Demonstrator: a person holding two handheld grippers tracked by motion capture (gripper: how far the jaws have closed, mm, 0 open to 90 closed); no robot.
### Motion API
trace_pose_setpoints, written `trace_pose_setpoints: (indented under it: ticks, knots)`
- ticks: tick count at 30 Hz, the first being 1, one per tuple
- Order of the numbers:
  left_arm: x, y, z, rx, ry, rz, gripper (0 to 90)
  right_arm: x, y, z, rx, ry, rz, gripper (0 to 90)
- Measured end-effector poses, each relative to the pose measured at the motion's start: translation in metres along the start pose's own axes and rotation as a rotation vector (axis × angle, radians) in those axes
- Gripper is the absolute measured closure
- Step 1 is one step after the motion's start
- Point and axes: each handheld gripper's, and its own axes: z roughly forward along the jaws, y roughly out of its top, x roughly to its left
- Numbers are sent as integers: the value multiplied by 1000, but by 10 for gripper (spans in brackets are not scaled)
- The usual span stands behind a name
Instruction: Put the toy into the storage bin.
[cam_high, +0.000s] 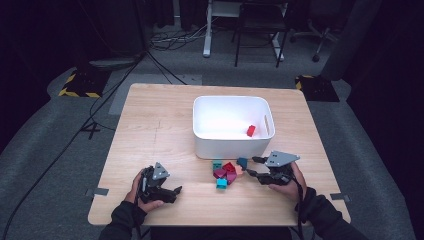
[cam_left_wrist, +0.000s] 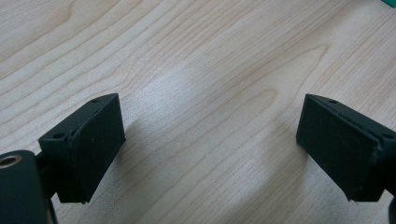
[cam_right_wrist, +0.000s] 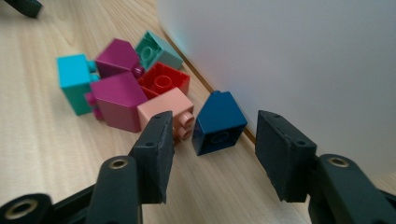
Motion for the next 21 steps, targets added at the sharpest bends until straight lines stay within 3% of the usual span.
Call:
trace_pose_setpoints:
  ticks: [3,7,10,16,21]
  knots:
    - [0,0,0,0,0,0,81,-2,-2,8,23,-20,-18,490]
    - [0,0,0,0,1,1,81,-1,0,14,15,-27,-9,483]
    - [0,0,0,1,-2,-1,80,-1,1,21,29,-38,-34,488]
    - [0,0,0,0,-2,-1,80,0,3,31,43,7,-22,496]
    - [0,0,0,0,-2,-1,80,0,3,34,51,5,-19,558]
